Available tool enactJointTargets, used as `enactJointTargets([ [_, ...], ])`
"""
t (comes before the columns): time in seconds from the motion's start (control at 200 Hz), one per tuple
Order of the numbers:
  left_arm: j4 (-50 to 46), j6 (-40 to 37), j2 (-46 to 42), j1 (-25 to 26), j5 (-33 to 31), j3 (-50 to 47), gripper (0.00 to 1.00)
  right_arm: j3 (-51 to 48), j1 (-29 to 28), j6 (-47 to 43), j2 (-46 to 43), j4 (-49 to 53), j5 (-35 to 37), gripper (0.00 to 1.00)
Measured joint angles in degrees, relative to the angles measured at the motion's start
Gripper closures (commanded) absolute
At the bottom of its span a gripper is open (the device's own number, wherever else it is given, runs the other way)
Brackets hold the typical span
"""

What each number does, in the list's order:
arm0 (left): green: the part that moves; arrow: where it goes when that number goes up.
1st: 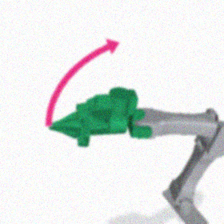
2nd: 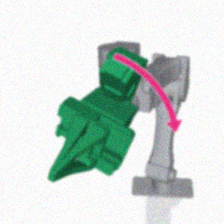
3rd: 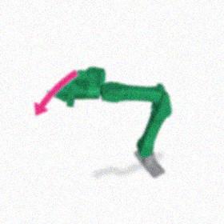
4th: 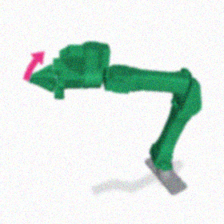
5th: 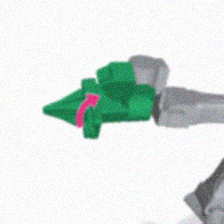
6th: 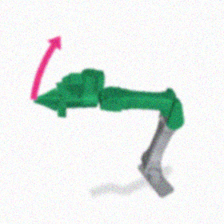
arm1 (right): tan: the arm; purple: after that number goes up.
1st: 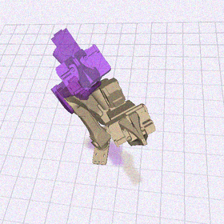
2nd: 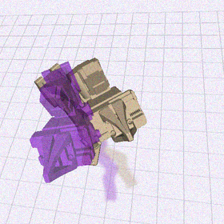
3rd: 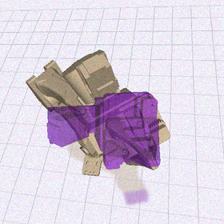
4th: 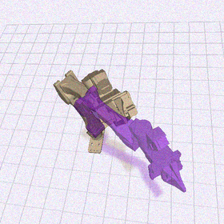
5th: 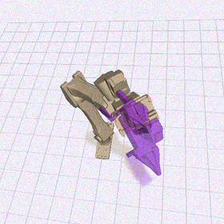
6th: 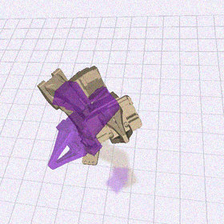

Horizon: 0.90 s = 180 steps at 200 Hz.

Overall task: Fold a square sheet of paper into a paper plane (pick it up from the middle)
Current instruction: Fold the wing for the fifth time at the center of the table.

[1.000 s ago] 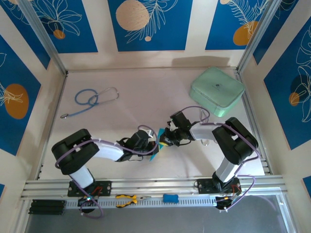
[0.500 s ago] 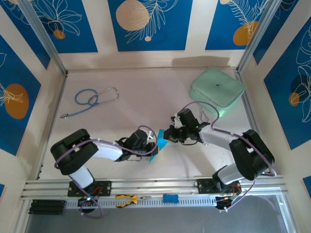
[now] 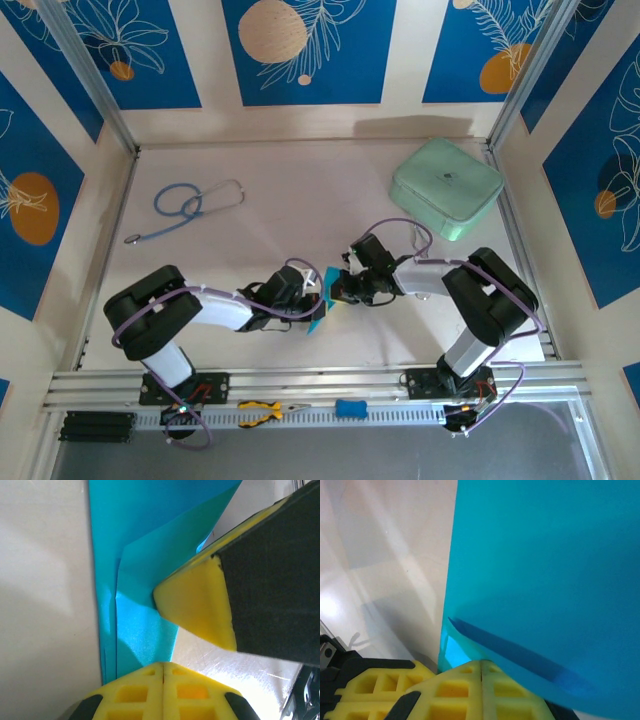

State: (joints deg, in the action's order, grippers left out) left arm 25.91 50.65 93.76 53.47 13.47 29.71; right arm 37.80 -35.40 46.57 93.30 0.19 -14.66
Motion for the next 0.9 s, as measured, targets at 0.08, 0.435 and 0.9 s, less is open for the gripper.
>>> enactJointTargets([
  [0.08, 0.1, 0.0, 0.1, 0.0, 0.0, 0.0, 1.00, -0.4, 1.3, 0.2, 0.0, -1.0, -0.1, 0.93],
  [0.435, 1.1, 0.0, 0.7, -0.1, 0.5, 0.0, 1.00, -1.6, 8.7, 0.2, 0.0, -3.5, -1.2, 0.93],
  [0.9, 2.5, 0.0, 1.4, -0.1, 1.1, 0.0, 1.00, -0.8, 14.1, 0.1, -0.1, -1.6, -1.1, 0.93],
])
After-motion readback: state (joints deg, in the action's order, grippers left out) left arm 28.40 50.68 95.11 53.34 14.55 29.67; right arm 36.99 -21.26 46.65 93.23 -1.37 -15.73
